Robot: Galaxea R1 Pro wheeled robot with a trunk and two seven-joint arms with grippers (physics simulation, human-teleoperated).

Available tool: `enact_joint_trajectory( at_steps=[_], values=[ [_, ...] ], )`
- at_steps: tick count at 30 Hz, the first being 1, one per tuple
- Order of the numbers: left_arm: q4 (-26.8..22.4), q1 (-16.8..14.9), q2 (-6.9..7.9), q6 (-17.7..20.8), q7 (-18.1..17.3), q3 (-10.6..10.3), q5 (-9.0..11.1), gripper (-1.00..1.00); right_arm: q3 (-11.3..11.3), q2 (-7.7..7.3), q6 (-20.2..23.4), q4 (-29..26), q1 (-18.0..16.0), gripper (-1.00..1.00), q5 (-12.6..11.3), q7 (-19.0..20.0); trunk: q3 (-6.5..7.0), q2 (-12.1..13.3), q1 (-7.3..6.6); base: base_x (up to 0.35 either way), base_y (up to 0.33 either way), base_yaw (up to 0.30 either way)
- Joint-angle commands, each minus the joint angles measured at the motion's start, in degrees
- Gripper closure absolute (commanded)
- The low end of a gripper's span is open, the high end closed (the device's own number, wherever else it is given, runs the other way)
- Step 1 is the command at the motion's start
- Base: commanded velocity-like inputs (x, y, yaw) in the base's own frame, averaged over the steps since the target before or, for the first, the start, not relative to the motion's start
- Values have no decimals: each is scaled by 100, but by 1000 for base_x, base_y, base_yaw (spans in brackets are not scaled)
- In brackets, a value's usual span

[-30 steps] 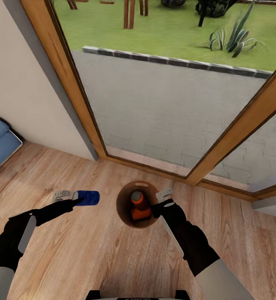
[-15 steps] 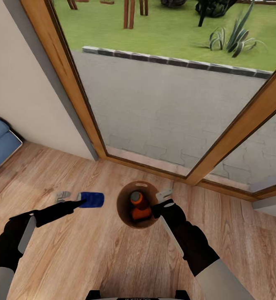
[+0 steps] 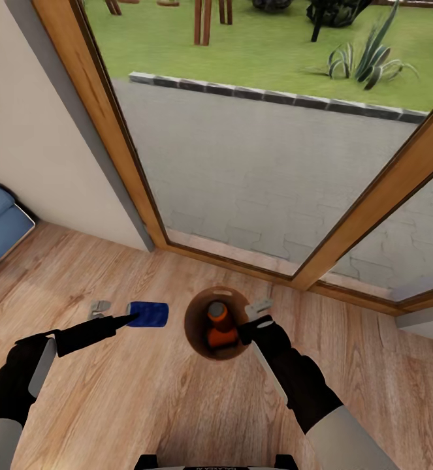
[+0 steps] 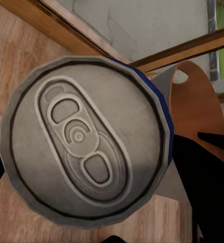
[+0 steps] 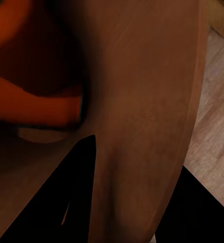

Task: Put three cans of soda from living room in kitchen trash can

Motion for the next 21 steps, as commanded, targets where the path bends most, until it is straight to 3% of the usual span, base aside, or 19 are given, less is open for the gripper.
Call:
enact_joint_trajectory(
  at_steps=[1, 14, 21],
  values=[
    [2, 0, -1, 0, -11, -1, 0, 100, 1, -1, -25, 4, -1, 100, -49, -1, 0, 0, 0, 0, 0, 0],
    [382, 0, -25, 2, -816, -45, 0, 100, -6, -5, -70, 308, -10, 100, -49, -1, 0, 0, 0, 0, 0, 0],
    [421, 0, -47, 2, -984, -102, 5, 100, -6, -5, -71, 311, -10, 100, -49, -1, 0, 0, 0, 0, 0, 0]
  ],
)
